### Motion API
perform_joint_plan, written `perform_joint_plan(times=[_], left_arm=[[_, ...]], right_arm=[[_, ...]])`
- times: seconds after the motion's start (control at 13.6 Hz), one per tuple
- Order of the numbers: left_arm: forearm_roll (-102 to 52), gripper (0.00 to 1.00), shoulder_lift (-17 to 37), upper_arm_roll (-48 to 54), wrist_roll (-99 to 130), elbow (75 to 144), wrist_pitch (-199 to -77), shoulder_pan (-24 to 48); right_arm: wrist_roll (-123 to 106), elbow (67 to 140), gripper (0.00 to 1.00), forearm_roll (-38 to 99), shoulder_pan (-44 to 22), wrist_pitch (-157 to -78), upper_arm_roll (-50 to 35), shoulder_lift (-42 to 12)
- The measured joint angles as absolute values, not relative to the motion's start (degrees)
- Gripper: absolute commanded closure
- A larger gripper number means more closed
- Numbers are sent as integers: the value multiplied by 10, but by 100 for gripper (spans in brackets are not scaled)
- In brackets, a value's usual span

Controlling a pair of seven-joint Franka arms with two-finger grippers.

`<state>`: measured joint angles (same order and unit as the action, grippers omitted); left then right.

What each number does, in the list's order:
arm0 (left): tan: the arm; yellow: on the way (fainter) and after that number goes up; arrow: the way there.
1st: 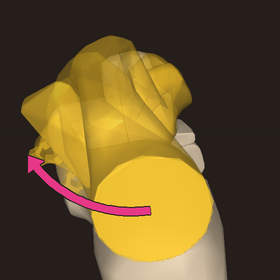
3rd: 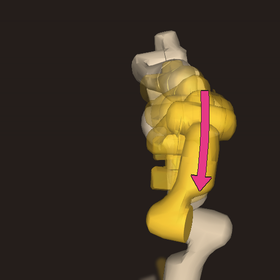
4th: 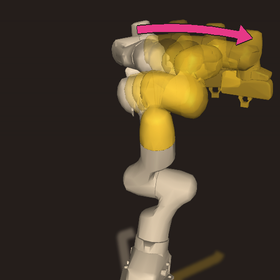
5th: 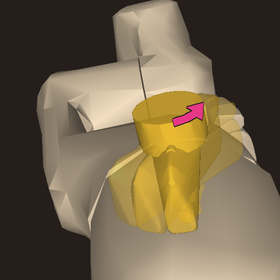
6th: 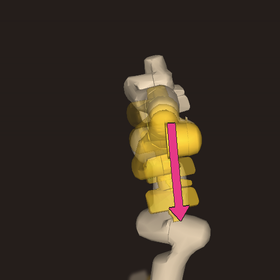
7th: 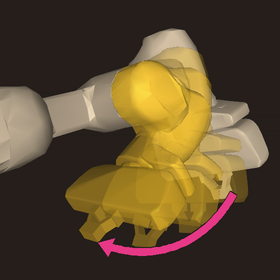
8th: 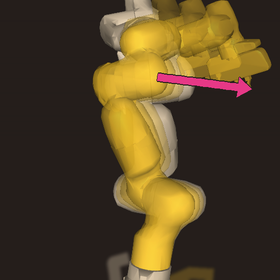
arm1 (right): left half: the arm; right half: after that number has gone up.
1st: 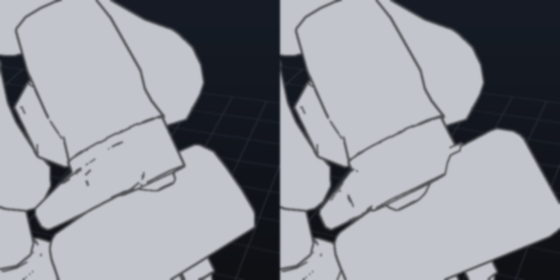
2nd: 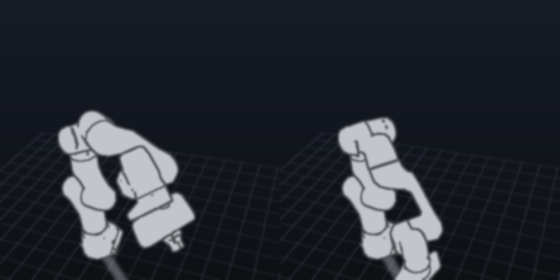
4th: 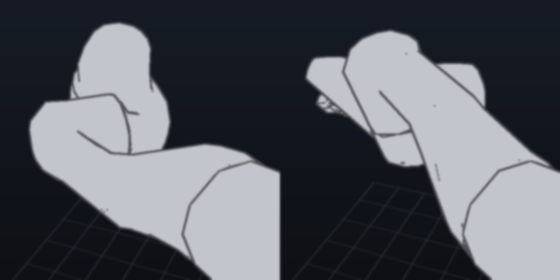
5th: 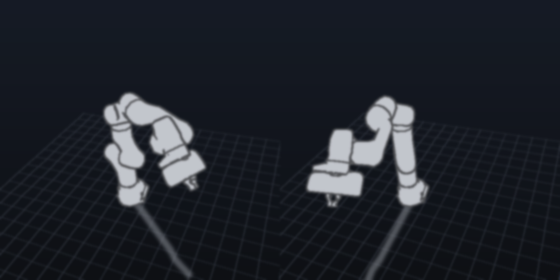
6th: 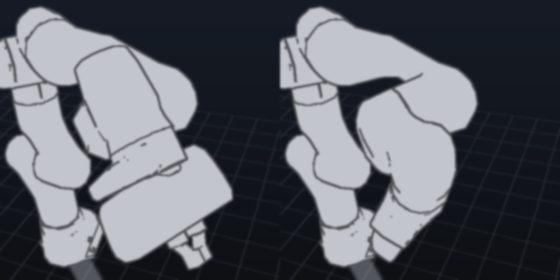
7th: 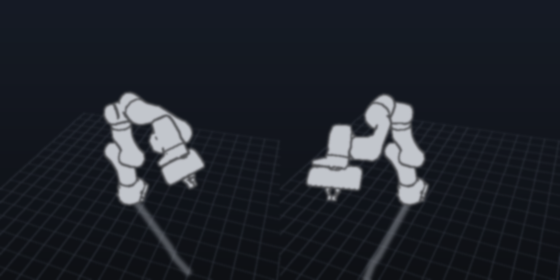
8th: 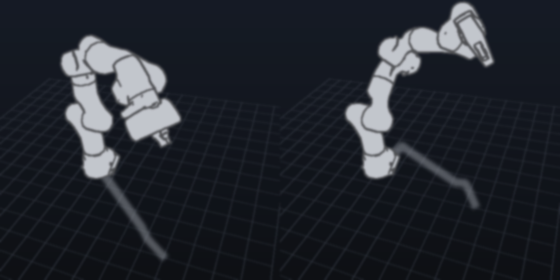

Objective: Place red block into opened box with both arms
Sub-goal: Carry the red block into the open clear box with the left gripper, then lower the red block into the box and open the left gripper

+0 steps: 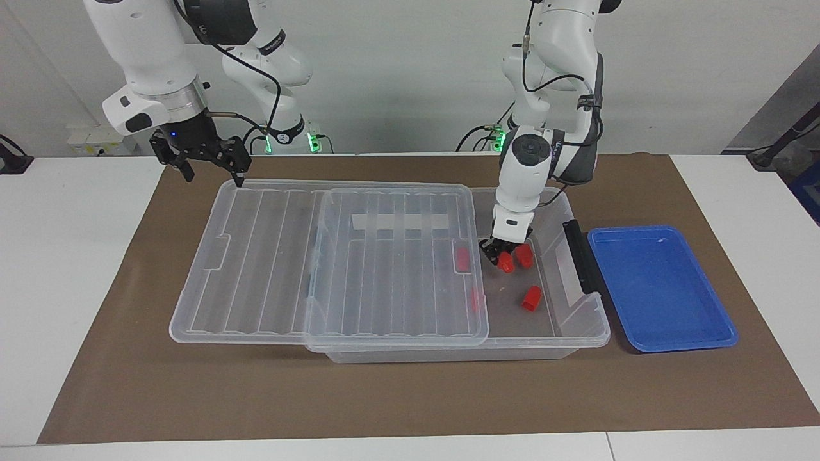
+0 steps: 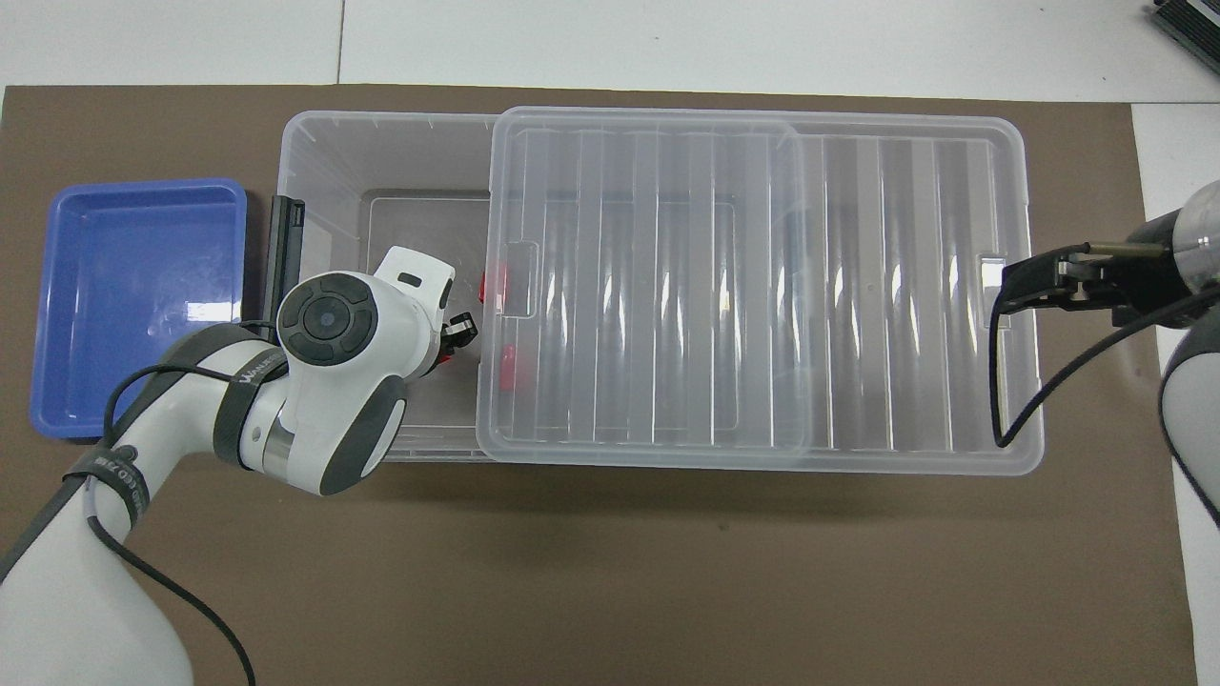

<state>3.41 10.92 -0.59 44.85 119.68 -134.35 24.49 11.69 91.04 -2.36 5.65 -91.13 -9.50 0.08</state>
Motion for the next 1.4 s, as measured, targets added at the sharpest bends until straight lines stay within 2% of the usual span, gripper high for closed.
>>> perform_joint_plan(times=[0.37,0.66,0.74,0.81,0.88,0.96,1.03,1.1,1.18,1.25,1.4], left_arm=[[34,100,149,-5,409,1208,-1415,243],[34,100,151,-5,407,1206,-1423,243],[34,57,151,-5,407,1206,-1423,243],[34,26,151,-5,407,1206,-1423,243],[34,21,151,-5,407,1206,-1423,243],[34,21,151,-4,407,1206,-1423,243],[34,22,151,-4,407,1206,-1423,244],[34,23,152,-4,407,1207,-1422,244],[34,25,153,-4,407,1208,-1421,244],[34,26,154,-4,407,1207,-1419,244],[34,27,154,-4,407,1197,-1391,244]], right_arm=[[117,910,0,-24,56,-911,-95,1],[117,910,0,-24,55,-911,-96,1],[117,910,0,-24,54,-911,-96,1],[117,910,1,-24,54,-911,-96,1],[117,910,4,-24,55,-911,-96,1],[117,910,9,-24,55,-911,-96,1],[117,910,22,-24,56,-911,-96,1],[117,911,48,-24,56,-911,-96,1],[117,911,91,-24,57,-911,-96,1],[117,912,100,-24,59,-913,-95,1],[117,919,100,-24,67,-930,-95,1]])
